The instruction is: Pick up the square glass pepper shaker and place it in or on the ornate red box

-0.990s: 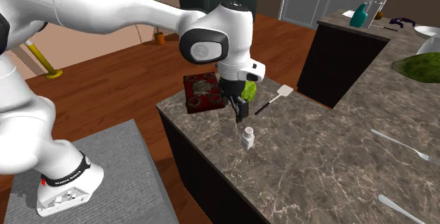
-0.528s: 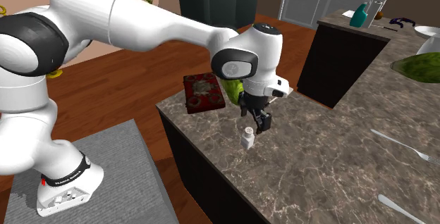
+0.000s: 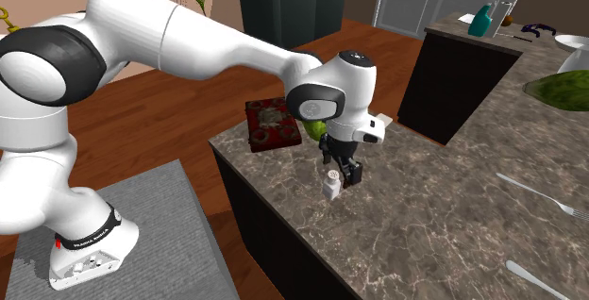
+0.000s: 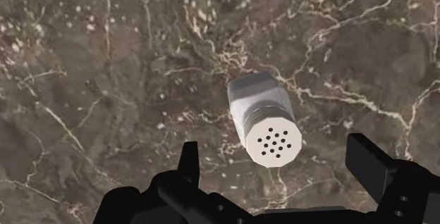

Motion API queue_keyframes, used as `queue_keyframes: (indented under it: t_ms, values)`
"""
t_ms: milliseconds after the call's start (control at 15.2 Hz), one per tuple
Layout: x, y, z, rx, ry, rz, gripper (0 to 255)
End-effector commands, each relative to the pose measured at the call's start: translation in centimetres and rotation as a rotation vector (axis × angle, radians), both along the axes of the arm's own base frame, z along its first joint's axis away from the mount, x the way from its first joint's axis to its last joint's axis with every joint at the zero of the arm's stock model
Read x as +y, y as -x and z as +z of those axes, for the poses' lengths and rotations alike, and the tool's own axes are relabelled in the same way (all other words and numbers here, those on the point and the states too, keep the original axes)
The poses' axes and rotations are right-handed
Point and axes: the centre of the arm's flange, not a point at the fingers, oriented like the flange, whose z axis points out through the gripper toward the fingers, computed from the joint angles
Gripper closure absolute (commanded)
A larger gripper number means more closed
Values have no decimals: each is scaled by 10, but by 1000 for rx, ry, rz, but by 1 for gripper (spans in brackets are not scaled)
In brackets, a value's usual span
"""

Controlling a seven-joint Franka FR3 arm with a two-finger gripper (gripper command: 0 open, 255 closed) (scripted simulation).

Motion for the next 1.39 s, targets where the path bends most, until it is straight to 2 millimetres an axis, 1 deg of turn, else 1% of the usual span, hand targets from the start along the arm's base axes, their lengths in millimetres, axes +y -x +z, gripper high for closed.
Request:
queue_keyframes:
  t_ms: [0,330,396,990,1320]
  values:
    - [0,0,-2,0,0,0,0]
    - [0,0,-2,0,0,0,0]
    - [0,0,-2,0,0,0,255]
    - [0,0,-2,0,0,0,255]
    - [0,0,24,0,0,0,255]
